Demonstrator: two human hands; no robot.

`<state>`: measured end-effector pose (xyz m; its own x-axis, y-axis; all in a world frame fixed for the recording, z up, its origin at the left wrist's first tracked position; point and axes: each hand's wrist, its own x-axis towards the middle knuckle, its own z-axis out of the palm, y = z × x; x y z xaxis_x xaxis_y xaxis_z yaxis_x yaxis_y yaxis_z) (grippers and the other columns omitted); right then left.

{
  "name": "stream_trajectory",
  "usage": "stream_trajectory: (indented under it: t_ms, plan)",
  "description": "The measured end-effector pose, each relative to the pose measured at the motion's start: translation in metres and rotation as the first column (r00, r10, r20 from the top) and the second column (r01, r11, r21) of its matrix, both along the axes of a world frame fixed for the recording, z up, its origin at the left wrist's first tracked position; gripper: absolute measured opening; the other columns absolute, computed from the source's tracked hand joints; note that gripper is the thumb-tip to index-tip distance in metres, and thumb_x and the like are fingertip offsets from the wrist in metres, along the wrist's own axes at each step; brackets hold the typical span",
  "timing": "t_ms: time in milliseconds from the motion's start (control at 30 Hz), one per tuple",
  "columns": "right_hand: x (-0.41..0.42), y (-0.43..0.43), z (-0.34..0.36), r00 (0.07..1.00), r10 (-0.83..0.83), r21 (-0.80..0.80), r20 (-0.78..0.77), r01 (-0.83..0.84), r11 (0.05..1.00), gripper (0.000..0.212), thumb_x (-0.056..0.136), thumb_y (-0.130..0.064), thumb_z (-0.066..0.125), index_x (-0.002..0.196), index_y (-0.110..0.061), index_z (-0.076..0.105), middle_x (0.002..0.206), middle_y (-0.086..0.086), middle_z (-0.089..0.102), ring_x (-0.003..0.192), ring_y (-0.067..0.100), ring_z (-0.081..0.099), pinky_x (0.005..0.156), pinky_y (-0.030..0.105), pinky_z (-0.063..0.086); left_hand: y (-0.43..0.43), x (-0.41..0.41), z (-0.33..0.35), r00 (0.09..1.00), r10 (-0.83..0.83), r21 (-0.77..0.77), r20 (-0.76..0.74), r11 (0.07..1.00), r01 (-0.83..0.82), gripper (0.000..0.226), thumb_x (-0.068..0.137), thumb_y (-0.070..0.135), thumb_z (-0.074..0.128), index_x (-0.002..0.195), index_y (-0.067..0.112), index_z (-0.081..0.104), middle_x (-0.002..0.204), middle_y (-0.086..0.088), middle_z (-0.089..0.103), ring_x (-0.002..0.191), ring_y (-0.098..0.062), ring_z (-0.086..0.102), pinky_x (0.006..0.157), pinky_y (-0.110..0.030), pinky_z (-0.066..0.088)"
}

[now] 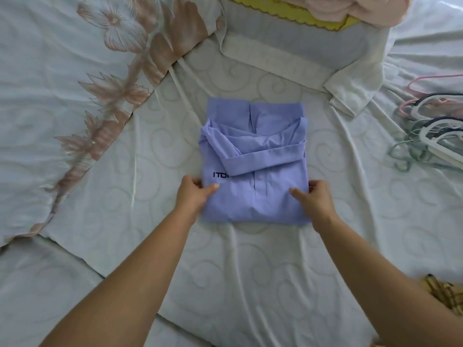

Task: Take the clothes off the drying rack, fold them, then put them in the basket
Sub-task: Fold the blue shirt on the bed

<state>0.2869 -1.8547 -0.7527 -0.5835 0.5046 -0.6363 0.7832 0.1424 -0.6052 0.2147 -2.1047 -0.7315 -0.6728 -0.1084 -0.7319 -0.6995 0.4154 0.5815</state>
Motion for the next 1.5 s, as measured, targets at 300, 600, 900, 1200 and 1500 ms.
stream_trajectory:
  t_ms: [300,600,900,1200,1500]
  plan:
    - [-0.013,-0.007,0.077,0.951,-0.307,-0.564,-0.048,0.228,0.794,0.003,0.088,-0.006,0.059,0.088,-0.005,0.061,0.064,-0.001,0.071,0.054,0.01,0.066,0.047,0.019,0.051,0.027,-0.024,0.055,0.99,0.11,0.502,0.09,0.853,-0.14,0.014,0.089,0.004,0.056,0.098,0.012,0.063,0.079,0.003,0.072,0.074,-0.012,0.067,0.065,-0.024,0.055]
    - [0.073,-0.02,0.06,0.981,-0.194,-0.388,0.03,0.19,0.902,0.022,0.078,-0.004,0.071,0.098,0.002,0.066,0.079,0.006,0.072,0.069,0.019,0.068,0.061,0.027,0.054,-0.013,0.044,0.056,0.992,-0.121,0.368,0.035,0.924,0.1,0.027,0.084,0.0,0.064,0.11,0.005,0.061,0.091,0.0,0.07,0.071,-0.004,0.068,0.067,-0.017,0.055]
    - [0.115,-0.043,0.035,0.985,-0.168,-0.191,0.044,0.174,0.966,0.021,0.088,-0.014,0.064,0.07,-0.009,0.055,0.062,-0.001,0.052,0.052,0.009,0.048,0.047,0.015,0.035,-0.036,0.077,0.0,0.998,-0.018,0.137,0.055,0.99,0.01,0.066,0.06,0.054,0.069,0.091,-0.004,0.062,0.088,-0.016,0.07,0.08,-0.022,0.063,0.067,-0.032,0.047]
    - [0.082,-0.033,0.033,0.965,-0.238,-0.349,0.109,0.261,0.9,0.016,0.085,-0.019,0.067,0.088,-0.003,0.067,0.091,0.016,0.07,0.083,0.03,0.064,0.071,0.037,0.05,0.006,0.073,0.003,1.0,0.017,0.094,-0.017,0.995,-0.016,0.021,0.094,0.017,0.054,0.109,0.003,0.06,0.102,-0.009,0.063,0.097,-0.023,0.06,0.077,-0.028,0.044]
    - [0.122,-0.001,0.063,0.938,-0.339,-0.537,0.069,0.322,0.78,0.011,0.086,-0.013,0.064,0.097,-0.011,0.064,0.091,0.005,0.07,0.081,0.024,0.064,0.071,0.035,0.05,0.032,0.115,0.044,0.949,0.237,0.415,0.208,0.857,-0.305,0.021,0.094,0.019,0.051,0.111,0.014,0.062,0.093,-0.004,0.073,0.076,-0.016,0.07,0.064,-0.028,0.056]
